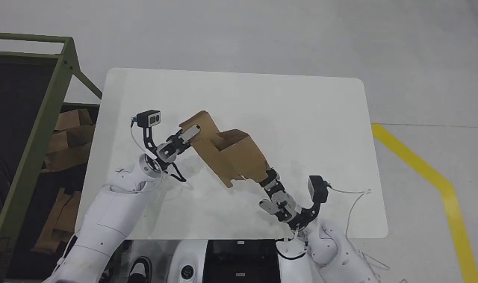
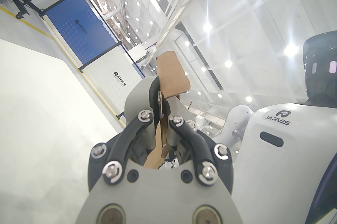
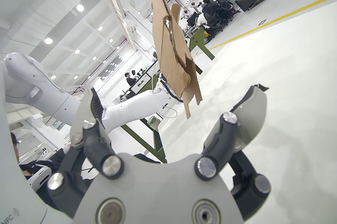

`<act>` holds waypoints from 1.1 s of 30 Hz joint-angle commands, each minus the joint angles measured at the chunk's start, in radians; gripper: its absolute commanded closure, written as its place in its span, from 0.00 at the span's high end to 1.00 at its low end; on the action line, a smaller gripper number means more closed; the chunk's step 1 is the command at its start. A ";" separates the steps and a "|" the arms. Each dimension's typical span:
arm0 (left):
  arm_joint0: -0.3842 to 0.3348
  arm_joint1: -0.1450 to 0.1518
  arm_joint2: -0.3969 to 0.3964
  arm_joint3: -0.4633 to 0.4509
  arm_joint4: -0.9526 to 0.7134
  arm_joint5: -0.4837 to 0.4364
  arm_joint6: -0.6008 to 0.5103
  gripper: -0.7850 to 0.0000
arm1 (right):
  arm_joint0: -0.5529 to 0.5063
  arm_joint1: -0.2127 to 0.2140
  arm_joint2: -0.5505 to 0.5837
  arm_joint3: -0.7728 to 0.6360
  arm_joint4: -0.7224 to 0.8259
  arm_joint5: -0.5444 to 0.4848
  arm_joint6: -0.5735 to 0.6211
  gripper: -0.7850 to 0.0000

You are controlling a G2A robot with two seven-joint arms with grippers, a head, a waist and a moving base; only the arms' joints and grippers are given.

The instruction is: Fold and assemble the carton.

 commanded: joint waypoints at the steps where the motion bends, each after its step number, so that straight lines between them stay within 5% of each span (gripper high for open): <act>1: 0.002 -0.001 -0.002 0.002 -0.004 0.000 0.000 0.00 | -0.003 0.005 -0.004 -0.010 0.007 0.000 -0.001 1.00; 4: 0.001 -0.002 -0.002 0.005 -0.008 0.000 0.000 0.00 | 0.002 0.010 -0.014 -0.011 0.015 0.000 0.000 0.96; 10: 0.002 -0.003 -0.004 0.007 -0.017 0.000 0.000 0.00 | 0.025 0.012 -0.032 0.002 0.037 0.000 0.001 0.60; 13: 0.003 -0.003 -0.005 0.004 -0.018 0.000 0.000 0.00 | 0.029 0.014 -0.035 0.003 0.042 0.000 -0.001 0.51; 33: 0.014 -0.009 -0.013 -0.022 -0.024 0.000 0.000 0.00 | 0.048 0.029 -0.065 0.020 0.034 0.000 -0.053 0.37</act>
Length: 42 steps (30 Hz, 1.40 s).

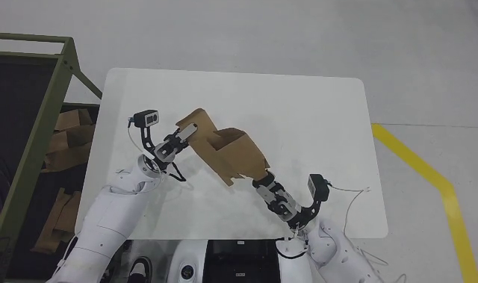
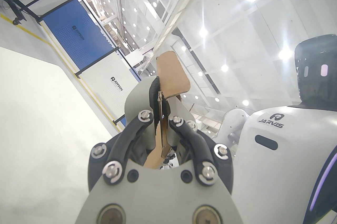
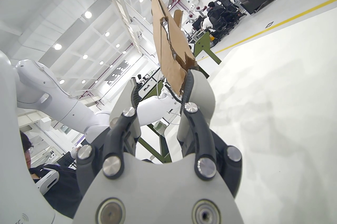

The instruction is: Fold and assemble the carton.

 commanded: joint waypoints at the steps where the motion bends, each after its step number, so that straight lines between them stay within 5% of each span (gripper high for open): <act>1: 0.000 0.000 0.001 -0.001 0.001 0.000 0.000 0.00 | 0.002 0.002 -0.003 0.002 -0.004 0.000 -0.007 0.36; 22: -0.003 -0.002 0.019 -0.012 -0.022 0.000 0.000 0.00 | 0.015 0.016 -0.031 0.001 -0.082 0.000 -0.128 0.27; 32: -0.002 0.000 0.020 -0.019 -0.025 0.000 0.000 0.00 | 0.032 0.021 -0.049 0.016 -0.091 0.000 -0.179 0.16; 37: -0.002 0.000 0.021 -0.020 -0.025 0.000 0.000 0.00 | 0.040 0.023 -0.062 0.019 -0.097 0.000 -0.186 0.00; 42: -0.002 0.001 0.021 -0.021 -0.025 0.000 0.000 0.00 | 0.046 0.026 -0.073 0.019 -0.108 0.000 -0.192 0.00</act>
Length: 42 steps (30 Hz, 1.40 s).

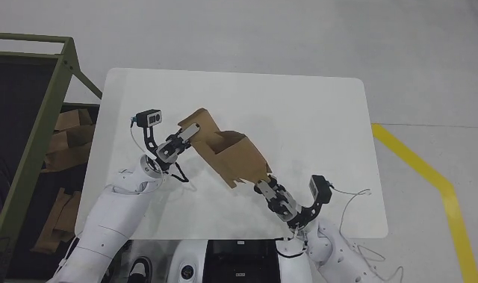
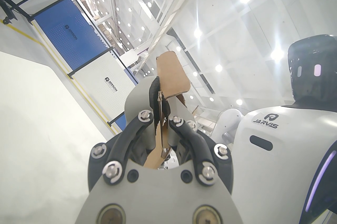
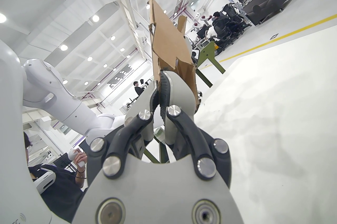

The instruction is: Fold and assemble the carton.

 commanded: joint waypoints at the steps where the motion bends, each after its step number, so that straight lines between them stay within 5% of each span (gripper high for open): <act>1: 0.000 0.000 0.000 0.000 -0.001 0.000 0.000 0.00 | 0.004 0.001 -0.006 -0.001 -0.004 0.000 0.001 0.00; 42: -0.010 0.002 0.011 0.007 -0.043 0.000 0.000 0.00 | 0.046 0.001 -0.067 0.001 -0.117 0.000 0.081 0.00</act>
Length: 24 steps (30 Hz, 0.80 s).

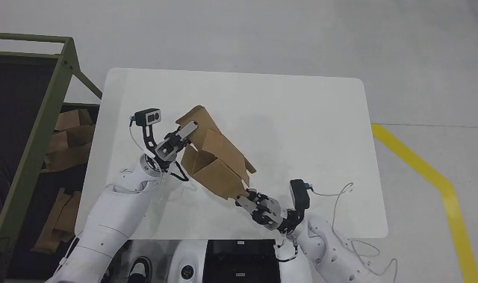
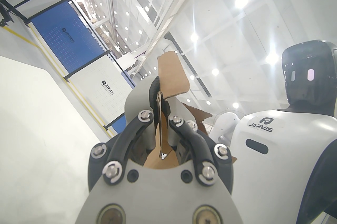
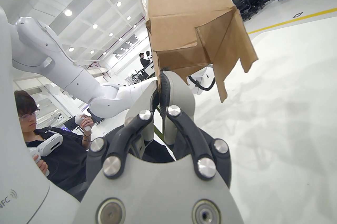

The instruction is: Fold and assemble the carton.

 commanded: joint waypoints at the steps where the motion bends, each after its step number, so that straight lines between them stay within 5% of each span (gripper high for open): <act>1: -0.001 0.000 0.001 0.001 -0.001 0.000 0.000 0.00 | -0.002 0.000 0.000 -0.002 -0.010 0.000 -0.004 0.00; 7: -0.001 0.000 0.001 0.003 -0.008 0.000 0.000 0.00 | -0.003 -0.002 0.001 0.001 -0.022 0.000 -0.010 0.00; 8: -0.001 0.000 0.001 0.004 -0.008 0.000 0.000 0.00 | -0.002 -0.002 0.002 0.003 -0.021 0.000 -0.009 0.15; 11: -0.002 0.000 0.003 0.004 -0.009 0.000 0.000 0.00 | -0.001 -0.003 0.003 0.006 -0.017 0.000 -0.011 0.37; 24: -0.001 0.001 0.002 -0.003 -0.006 0.000 0.000 0.00 | 0.013 -0.001 -0.005 0.027 0.010 0.000 -0.041 0.42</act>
